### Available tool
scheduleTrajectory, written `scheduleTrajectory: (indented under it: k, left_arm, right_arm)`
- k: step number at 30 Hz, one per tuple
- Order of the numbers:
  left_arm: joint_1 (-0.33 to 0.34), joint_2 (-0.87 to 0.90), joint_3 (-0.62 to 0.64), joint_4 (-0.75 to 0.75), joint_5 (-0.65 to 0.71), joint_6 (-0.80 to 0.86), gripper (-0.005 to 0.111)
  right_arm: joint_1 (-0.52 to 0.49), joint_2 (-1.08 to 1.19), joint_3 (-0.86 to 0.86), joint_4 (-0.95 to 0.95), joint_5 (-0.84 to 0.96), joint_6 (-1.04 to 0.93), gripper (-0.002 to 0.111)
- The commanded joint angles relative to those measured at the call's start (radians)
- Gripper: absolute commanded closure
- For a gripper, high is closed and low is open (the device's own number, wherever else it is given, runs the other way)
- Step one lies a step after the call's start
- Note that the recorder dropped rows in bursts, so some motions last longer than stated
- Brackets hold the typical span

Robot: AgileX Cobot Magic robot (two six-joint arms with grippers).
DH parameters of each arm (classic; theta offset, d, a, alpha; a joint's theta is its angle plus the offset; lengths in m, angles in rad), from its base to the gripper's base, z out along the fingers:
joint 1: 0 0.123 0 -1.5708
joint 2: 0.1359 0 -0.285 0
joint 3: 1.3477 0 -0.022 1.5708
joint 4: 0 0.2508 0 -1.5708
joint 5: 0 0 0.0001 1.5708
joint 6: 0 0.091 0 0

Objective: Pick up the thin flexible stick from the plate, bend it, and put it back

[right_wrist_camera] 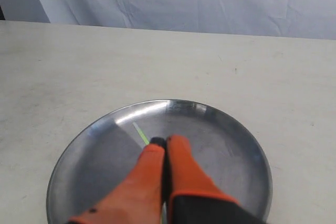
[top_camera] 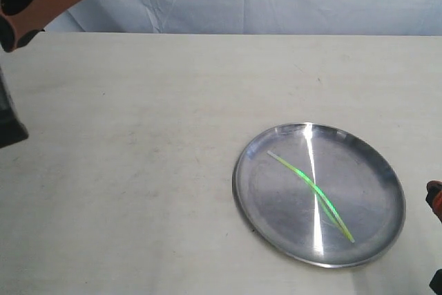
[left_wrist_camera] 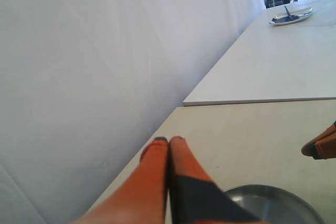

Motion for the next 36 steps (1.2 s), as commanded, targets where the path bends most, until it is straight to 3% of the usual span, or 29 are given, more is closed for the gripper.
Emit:
scheduleTrajectory:
  k: [1, 5, 7, 9, 11, 12, 14, 17, 18, 22, 27, 32, 36]
  left_arm:
    - [-0.003, -0.007, -0.003, -0.002, 0.011, -0.008, 0.107]
    - [0.008, -0.015, 0.002, -0.019, -0.035, -0.059, 0.107]
    - [0.079, -0.042, 0.051, -0.1, -0.113, -0.059, 0.107]
    - [0.195, -0.103, 0.127, -0.201, -0.208, -0.045, 0.107]
    - [0.328, -0.226, 0.237, -0.277, -0.237, -0.048, 0.107]
    - [0.36, -0.263, 0.264, -0.313, -0.221, -0.05, 0.107]
    - [0.399, -0.358, 0.329, -0.501, -0.086, -0.065, 0.107]
    - [0.403, -0.406, 0.359, -0.902, 0.326, -0.128, 0.107]
    - [0.403, -0.406, 0.359, -0.98, 0.39, -0.128, 0.107]
    - [0.403, -0.406, 0.365, -1.077, 0.527, -0.121, 0.107]
    - [0.403, -0.406, 0.428, -1.07, 0.378, 0.034, 0.107]
    - [0.405, -0.421, 0.616, -1.406, 0.073, 0.608, 0.107]
    - [0.407, -0.482, 0.73, -1.433, 0.019, 0.679, 0.107]
  right_arm:
    - [-0.004, -0.007, 0.008, 0.001, -0.006, -0.007, 0.108]
    - [-0.004, -0.007, 0.008, 0.001, -0.006, -0.007, 0.108]
    - [-0.004, -0.007, 0.008, 0.001, -0.008, -0.007, 0.108]
    - [-0.004, -0.007, 0.008, 0.01, -0.014, -0.007, 0.108]
    - [-0.004, -0.007, 0.008, 0.01, -0.014, -0.007, 0.108]
    - [-0.004, -0.007, 0.008, 0.01, -0.014, -0.007, 0.108]
    - [-0.004, -0.007, 0.008, 0.01, -0.014, -0.007, 0.108]
    - [-0.004, -0.007, 0.008, 0.01, -0.014, -0.007, 0.108]
    - [-0.004, -0.007, 0.008, 0.01, -0.014, -0.007, 0.108]
    - [-0.004, -0.007, 0.008, 0.01, -0.014, -0.007, 0.108]
    - [-0.004, -0.007, 0.008, 0.01, -0.014, -0.007, 0.108]
    - [-0.004, -0.007, 0.008, 0.008, -0.007, -0.007, 0.108]
    - [-0.004, -0.007, 0.008, 0.008, -0.007, -0.007, 0.108]
